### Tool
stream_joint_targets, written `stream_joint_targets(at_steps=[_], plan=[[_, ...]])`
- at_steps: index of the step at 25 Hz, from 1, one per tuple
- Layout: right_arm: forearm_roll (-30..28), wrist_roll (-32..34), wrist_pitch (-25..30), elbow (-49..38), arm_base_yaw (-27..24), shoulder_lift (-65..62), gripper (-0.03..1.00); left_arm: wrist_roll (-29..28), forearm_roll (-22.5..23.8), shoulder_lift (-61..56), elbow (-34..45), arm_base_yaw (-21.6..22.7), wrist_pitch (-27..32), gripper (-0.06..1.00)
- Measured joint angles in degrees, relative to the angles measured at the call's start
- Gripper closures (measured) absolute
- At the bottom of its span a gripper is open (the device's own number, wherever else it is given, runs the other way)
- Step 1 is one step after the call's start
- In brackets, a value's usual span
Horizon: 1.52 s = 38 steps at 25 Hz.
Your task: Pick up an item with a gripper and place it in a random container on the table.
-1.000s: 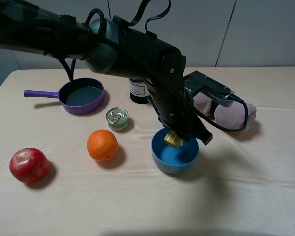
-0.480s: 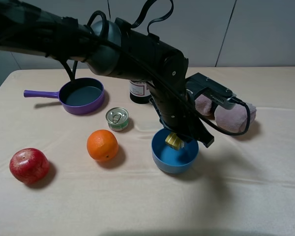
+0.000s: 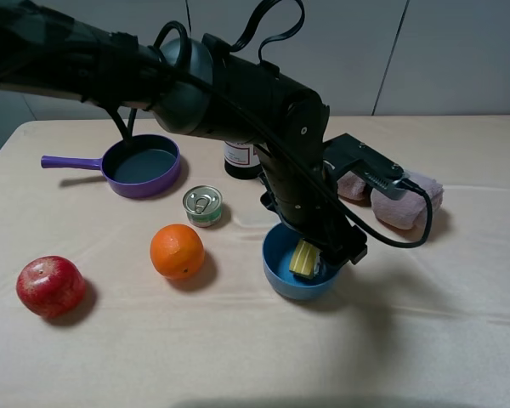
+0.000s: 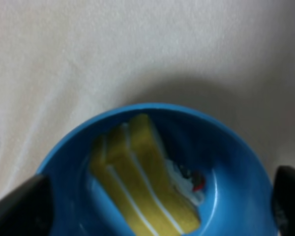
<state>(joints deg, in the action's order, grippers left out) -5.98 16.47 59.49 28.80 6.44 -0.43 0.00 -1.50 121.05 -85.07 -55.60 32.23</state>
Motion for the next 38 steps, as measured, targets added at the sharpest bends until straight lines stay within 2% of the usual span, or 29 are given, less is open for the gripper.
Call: stream_joint_targets(at_steps=[5, 25, 31, 38], plan=[[0.04, 0.0, 0.0, 0.0, 0.0, 0.0, 0.27, 0.0, -0.1, 0.0, 0.0, 0.0, 0.11, -0.04], [0.04, 0.0, 0.0, 0.0, 0.0, 0.0, 0.27, 0.0, -0.12, -0.41, 0.0, 0.0, 0.52, -0.05], [0.04, 0.0, 0.0, 0.0, 0.0, 0.0, 0.27, 0.0, -0.12, -6.21, 0.0, 0.0, 7.4, -0.05], [0.04, 0.0, 0.0, 0.0, 0.0, 0.0, 0.27, 0.0, -0.17, -12.99, 0.0, 0.0, 20.0, -0.05]])
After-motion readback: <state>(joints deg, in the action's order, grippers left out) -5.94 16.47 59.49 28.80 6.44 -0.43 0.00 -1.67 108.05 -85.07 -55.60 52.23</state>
